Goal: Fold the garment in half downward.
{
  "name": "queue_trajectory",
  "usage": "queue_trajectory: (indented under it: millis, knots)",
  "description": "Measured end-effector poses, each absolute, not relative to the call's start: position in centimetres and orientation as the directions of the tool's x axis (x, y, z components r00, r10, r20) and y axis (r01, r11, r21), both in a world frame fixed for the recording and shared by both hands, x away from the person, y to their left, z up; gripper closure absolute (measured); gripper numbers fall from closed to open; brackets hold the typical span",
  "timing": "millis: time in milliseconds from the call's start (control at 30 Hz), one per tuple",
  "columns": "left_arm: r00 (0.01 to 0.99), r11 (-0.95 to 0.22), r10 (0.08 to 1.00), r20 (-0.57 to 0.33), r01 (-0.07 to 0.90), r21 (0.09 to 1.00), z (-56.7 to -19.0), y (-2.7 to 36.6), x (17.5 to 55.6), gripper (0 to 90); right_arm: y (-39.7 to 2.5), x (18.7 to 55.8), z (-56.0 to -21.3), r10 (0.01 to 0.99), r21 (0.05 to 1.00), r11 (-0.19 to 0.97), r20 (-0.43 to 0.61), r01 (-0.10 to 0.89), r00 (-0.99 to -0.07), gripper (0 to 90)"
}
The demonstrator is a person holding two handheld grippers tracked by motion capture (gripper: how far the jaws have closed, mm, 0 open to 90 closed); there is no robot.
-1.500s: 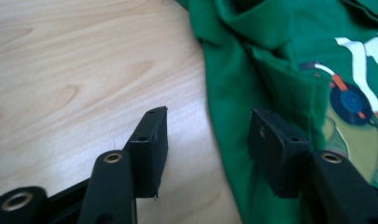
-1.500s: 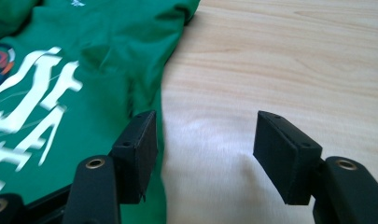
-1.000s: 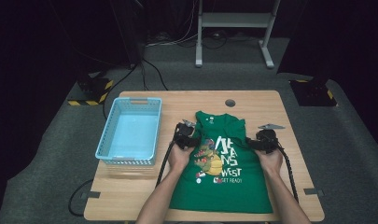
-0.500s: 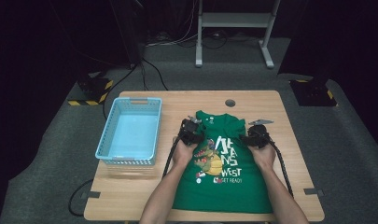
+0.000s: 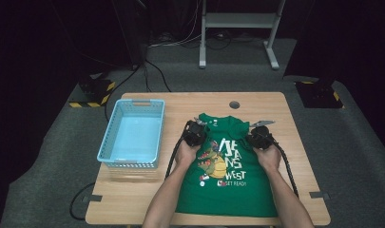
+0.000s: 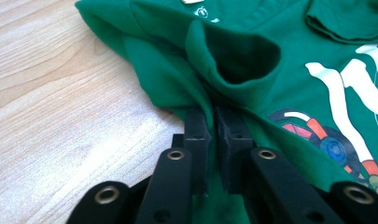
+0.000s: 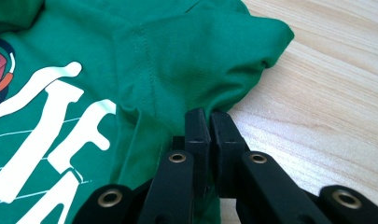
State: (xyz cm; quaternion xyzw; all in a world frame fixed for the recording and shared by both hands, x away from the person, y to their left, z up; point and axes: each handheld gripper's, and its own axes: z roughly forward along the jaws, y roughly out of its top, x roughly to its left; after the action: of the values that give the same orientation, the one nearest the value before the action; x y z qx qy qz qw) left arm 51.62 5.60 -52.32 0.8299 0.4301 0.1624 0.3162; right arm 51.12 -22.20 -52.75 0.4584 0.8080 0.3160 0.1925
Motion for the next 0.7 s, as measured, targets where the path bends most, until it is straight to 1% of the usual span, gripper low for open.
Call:
queue_trajectory:
  millis: [67, 200, 467, 700]
  knots:
    - [0.582, -0.448, 0.813, 0.012, 0.613, 0.651, -52.1, 5.5, 51.6, 84.4, -22.4, 51.0, -52.6, 0.861, 0.691, 0.374, -0.011, 0.618, -0.509, 87.4]
    - [0.595, -0.467, 0.803, 0.019, 0.610, 0.639, -51.5, 5.6, 51.3, 84.8, -22.3, 50.5, -52.0, 0.846, 0.703, 0.399, -0.035, 0.589, -0.532, 87.7]
    - [0.630, -0.475, 0.776, 0.015, 0.569, 0.671, -48.9, 6.3, 50.7, 85.0, -22.9, 49.7, -50.2, 0.837, 0.736, 0.391, -0.034, 0.553, -0.547, 87.9]
    - [0.635, -0.470, 0.772, 0.018, 0.553, 0.688, -47.6, 6.4, 50.5, 85.0, -23.0, 49.4, -49.1, 0.838, 0.753, 0.382, -0.038, 0.536, -0.544, 87.9]
